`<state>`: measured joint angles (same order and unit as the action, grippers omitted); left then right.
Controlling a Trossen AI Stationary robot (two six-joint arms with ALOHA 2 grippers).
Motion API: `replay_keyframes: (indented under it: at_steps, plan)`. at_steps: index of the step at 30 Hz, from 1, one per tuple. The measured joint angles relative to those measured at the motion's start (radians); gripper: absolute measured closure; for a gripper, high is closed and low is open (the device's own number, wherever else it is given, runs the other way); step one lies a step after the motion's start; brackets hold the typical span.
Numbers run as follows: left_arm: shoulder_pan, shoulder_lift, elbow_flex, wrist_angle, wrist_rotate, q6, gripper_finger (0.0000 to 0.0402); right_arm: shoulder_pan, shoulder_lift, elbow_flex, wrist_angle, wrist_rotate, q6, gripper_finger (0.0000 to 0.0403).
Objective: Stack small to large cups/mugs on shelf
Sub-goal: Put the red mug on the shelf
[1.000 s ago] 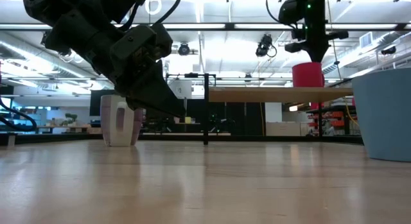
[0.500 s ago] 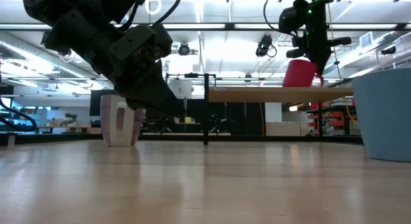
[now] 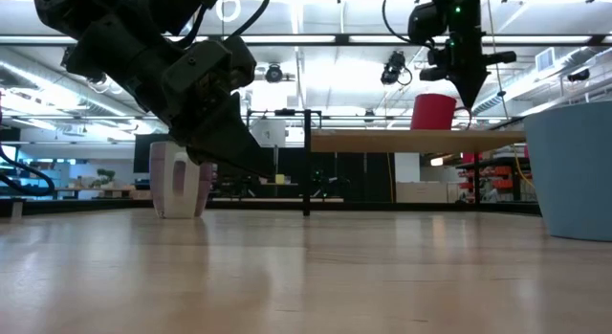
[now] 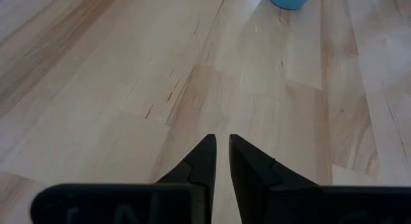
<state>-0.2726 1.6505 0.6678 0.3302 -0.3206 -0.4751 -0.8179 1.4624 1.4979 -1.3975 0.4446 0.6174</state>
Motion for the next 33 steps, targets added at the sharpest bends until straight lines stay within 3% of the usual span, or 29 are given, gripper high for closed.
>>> replay_keyframes:
  at_steps: [33]
  plan:
    - [0.0,0.0,0.0,0.001,-0.072,0.023,0.0349,0.069,-0.012,0.0,0.013,0.02,-0.064,0.0401]
